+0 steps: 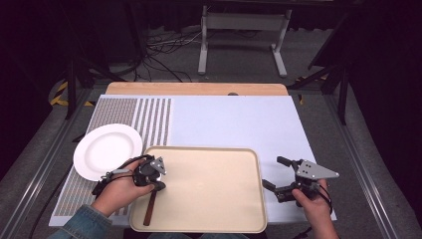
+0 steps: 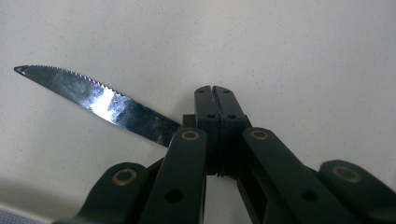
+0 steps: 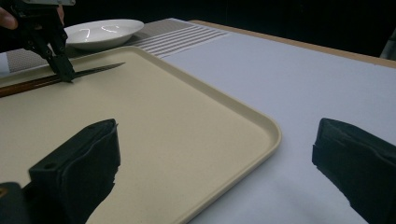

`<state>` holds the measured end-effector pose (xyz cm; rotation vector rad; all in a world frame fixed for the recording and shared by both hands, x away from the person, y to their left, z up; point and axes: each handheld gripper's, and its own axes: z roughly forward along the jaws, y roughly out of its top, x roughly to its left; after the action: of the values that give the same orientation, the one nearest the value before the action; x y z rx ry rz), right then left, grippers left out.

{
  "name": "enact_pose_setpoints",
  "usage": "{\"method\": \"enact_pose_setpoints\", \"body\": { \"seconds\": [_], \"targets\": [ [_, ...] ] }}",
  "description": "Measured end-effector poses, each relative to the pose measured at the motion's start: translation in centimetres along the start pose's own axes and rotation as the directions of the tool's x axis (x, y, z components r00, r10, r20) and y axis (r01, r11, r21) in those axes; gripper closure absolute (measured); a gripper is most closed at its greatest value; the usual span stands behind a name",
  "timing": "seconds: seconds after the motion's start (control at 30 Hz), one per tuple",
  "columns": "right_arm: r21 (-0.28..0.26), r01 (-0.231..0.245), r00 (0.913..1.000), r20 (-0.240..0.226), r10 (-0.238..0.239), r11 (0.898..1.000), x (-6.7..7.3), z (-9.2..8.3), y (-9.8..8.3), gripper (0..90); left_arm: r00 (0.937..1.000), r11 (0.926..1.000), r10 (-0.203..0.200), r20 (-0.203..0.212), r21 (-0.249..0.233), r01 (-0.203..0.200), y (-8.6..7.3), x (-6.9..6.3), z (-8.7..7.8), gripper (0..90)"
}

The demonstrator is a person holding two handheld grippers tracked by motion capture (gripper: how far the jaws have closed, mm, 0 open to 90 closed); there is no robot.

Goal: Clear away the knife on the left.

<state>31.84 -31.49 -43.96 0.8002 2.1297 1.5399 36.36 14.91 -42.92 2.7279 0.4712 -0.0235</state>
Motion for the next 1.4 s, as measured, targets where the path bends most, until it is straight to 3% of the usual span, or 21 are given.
{"method": "enact_pose_setpoints", "body": {
  "seconds": [0.57,0.73,0.87,0.97,1.13,1.2,1.4],
  "targets": [
    [0.005,-0.002,1.0000,-0.002,0.002,1.000,0.0,0.1,0.0,1.7,1.0000,1.0000,-0.007,0.002,-0.006,0.007,-0.5,0.1,-0.2,90.0],
    [0.001,-0.004,1.0000,0.000,0.004,1.000,0.0,0.1,-0.1,1.6,0.9993,0.9981,-0.037,0.001,-0.049,0.038,-0.5,0.0,-0.7,79.2],
    [0.004,-0.002,1.0000,-0.001,0.002,1.000,0.1,0.1,-0.1,1.6,0.9988,0.9948,-0.048,-0.010,-0.090,0.047,-0.4,-0.1,-1.5,63.3],
    [0.006,-0.001,1.0000,0.002,0.001,1.000,0.1,0.0,-0.2,1.6,0.9970,0.9881,-0.065,-0.042,-0.142,0.059,-0.3,-0.3,-2.2,43.1],
    [0.001,-0.005,1.0000,0.003,0.005,1.000,0.0,0.0,-0.1,1.6,0.9959,0.9736,-0.075,-0.050,-0.220,0.062,-0.2,-0.6,-3.4,26.5],
    [0.002,-0.003,1.0000,0.001,0.003,1.000,0.0,0.0,-0.1,1.7,0.9946,0.9689,-0.068,-0.078,-0.243,0.047,-0.2,-0.7,-3.9,20.9],
    [-0.003,-0.005,1.0000,0.002,0.005,1.000,0.0,-0.1,-0.1,1.6,0.9919,0.9314,-0.081,-0.098,-0.362,0.040,-1.0,-1.1,-5.4,11.9]
  ]
}}
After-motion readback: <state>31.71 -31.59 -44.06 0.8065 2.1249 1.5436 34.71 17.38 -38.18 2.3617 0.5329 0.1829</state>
